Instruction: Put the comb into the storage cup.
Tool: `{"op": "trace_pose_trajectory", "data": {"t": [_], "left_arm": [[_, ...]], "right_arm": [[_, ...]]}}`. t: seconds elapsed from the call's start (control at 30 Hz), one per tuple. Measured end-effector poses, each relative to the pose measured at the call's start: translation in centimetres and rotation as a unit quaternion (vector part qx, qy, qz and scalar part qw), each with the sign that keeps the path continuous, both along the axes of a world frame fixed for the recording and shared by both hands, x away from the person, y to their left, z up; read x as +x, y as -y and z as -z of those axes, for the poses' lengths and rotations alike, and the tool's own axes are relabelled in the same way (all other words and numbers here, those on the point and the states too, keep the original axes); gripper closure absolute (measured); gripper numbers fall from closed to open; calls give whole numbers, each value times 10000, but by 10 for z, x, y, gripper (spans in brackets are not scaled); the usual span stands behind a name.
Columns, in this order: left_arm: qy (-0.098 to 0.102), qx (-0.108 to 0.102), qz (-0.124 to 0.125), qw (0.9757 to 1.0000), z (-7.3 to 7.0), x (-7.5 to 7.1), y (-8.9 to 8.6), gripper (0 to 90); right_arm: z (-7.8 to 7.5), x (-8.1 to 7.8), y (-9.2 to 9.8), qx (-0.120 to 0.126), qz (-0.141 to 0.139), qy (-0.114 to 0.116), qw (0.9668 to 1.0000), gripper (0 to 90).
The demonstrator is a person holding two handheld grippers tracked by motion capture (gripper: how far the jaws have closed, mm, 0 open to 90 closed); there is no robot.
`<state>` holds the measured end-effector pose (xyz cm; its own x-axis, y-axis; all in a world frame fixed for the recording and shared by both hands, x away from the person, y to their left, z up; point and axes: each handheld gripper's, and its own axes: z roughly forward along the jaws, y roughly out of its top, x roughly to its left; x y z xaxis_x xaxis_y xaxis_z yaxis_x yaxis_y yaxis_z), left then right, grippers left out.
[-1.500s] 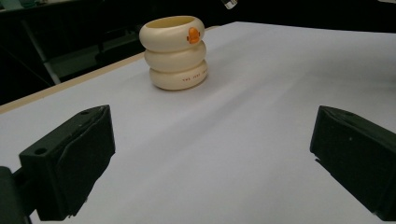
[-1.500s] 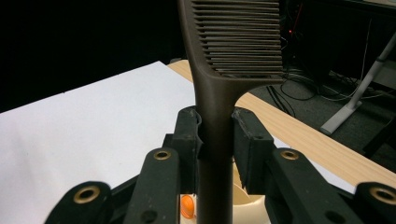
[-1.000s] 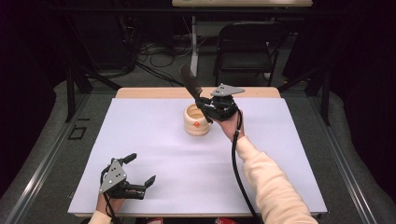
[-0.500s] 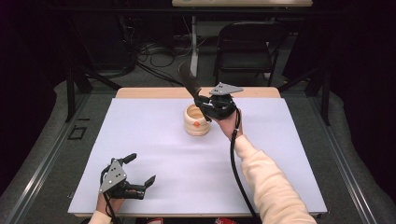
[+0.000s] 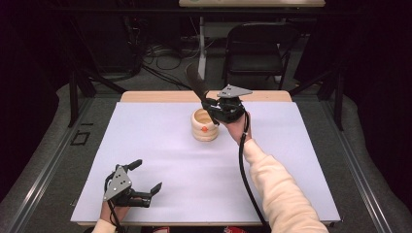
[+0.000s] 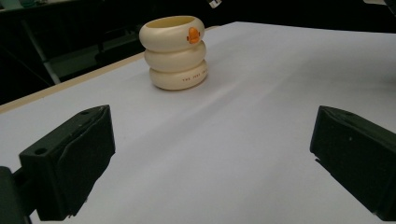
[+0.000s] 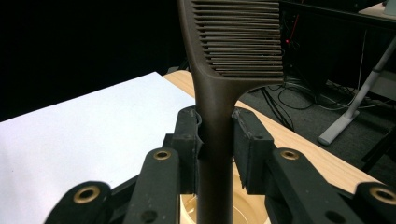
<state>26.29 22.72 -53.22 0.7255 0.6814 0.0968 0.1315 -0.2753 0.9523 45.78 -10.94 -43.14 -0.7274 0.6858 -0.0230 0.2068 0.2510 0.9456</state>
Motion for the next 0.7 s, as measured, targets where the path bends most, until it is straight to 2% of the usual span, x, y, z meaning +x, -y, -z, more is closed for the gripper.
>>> {"op": "trace_pose_trajectory", "data": {"t": [0.7], "left_arm": [[-3,-8,-14,10000,0,1,0,2]], "right_arm": [[-4,6,-4,15,4,131,9999,725]]}}
